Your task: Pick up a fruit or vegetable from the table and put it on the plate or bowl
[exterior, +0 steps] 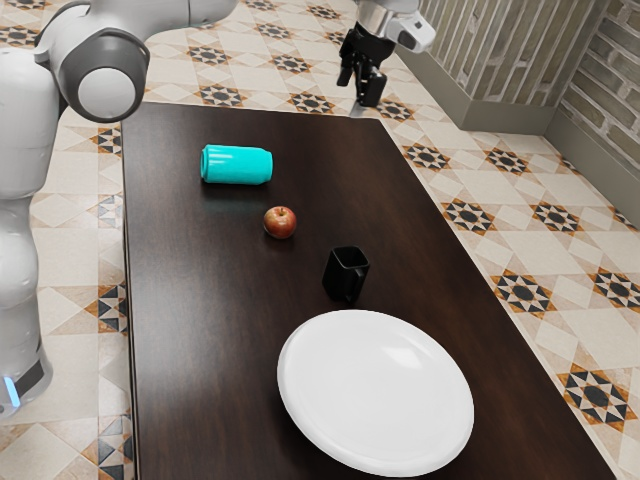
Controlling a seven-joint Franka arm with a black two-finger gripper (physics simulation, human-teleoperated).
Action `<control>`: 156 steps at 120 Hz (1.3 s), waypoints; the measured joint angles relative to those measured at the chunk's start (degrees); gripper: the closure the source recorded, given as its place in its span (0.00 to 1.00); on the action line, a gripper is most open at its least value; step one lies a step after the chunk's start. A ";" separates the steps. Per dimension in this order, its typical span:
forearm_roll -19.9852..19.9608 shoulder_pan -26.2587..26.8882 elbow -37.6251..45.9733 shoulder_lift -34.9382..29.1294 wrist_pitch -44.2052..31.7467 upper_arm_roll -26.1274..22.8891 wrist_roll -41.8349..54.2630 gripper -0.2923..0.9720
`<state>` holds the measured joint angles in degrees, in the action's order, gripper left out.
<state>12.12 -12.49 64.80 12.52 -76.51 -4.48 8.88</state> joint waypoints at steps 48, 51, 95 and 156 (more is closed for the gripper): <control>0.12 3.34 -7.32 -6.03 0.29 -0.66 1.47 0.23; 0.17 4.40 -7.13 -5.98 0.29 -0.65 1.29 0.23; -0.28 4.48 -4.59 -1.71 0.33 -0.46 -1.29 0.23; -5.65 8.31 28.81 -10.98 -15.67 2.74 10.30 0.23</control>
<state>6.48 -4.18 93.61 1.54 -92.18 -1.75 19.18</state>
